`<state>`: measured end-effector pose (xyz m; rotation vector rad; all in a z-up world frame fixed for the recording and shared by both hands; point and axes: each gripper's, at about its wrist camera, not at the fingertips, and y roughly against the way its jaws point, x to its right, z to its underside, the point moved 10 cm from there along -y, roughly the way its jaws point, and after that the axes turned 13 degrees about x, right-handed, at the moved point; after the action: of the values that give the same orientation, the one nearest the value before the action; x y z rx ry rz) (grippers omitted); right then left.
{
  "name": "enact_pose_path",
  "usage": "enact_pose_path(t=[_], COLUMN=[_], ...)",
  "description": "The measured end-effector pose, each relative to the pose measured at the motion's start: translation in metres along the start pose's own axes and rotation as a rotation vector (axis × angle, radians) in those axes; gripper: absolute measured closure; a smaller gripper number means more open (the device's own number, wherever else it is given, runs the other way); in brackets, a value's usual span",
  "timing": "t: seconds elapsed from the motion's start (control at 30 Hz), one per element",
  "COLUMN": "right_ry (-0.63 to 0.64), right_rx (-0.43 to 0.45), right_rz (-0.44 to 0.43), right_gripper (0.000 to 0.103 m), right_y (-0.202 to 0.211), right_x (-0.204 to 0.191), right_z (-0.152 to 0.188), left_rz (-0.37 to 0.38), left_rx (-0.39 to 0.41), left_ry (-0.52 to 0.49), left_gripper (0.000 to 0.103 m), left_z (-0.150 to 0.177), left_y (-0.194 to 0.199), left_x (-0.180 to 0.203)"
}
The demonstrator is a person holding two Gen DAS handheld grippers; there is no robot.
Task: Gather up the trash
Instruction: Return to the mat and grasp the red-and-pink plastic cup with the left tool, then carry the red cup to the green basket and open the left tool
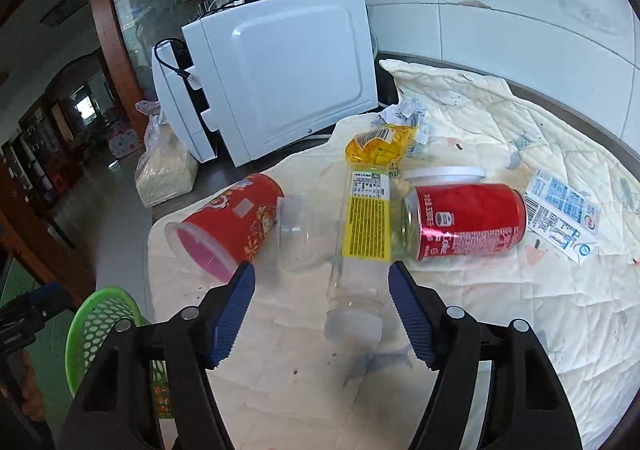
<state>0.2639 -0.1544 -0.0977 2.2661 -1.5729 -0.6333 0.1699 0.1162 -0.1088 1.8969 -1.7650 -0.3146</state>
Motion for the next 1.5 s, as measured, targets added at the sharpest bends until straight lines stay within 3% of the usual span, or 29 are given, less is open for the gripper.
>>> enact_pose_path(t=[0.2, 0.53, 0.77, 0.83, 0.93, 1.2, 1.37, 1.5], right_ry=[0.040, 0.093, 0.112, 0.113, 0.130, 0.238, 0.252, 0.276], right_rx=[-0.008, -0.031, -0.041, -0.045, -0.050, -0.070, -0.102, -0.097], right_rz=[-0.046, -0.073, -0.059, -0.058, -0.057, 0.001, 0.049, 0.093], right_gripper=[0.045, 0.054, 0.058, 0.059, 0.060, 0.064, 0.077, 0.079], right_y=[-0.019, -0.043, -0.051, -0.053, -0.059, -0.079, -0.088, -0.087], right_x=[-0.011, -0.025, -0.021, -0.022, -0.027, -0.039, -0.034, -0.031], right_z=[-0.009, -0.009, -0.007, -0.007, -0.008, -0.003, 0.002, 0.005], left_rz=[0.026, 0.099, 0.184, 0.206, 0.203, 0.185, 0.183, 0.177], left_rx=[0.011, -0.010, -0.004, -0.006, -0.016, 0.006, 0.033, 0.044], left_ry=[-0.080, -0.190, -0.177, -0.162, -0.144, -0.103, -0.099, -0.096], left_gripper=[0.028, 0.030, 0.057, 0.078, 0.094, 0.099, 0.100, 0.100], left_z=[-0.018, -0.008, -0.008, -0.007, -0.004, -0.002, -0.007, -0.007], left_y=[-0.028, -0.088, -0.122, -0.128, -0.134, -0.120, -0.103, -0.090], left_x=[0.036, 0.081, 0.102, 0.104, 0.104, 0.084, 0.073, 0.063])
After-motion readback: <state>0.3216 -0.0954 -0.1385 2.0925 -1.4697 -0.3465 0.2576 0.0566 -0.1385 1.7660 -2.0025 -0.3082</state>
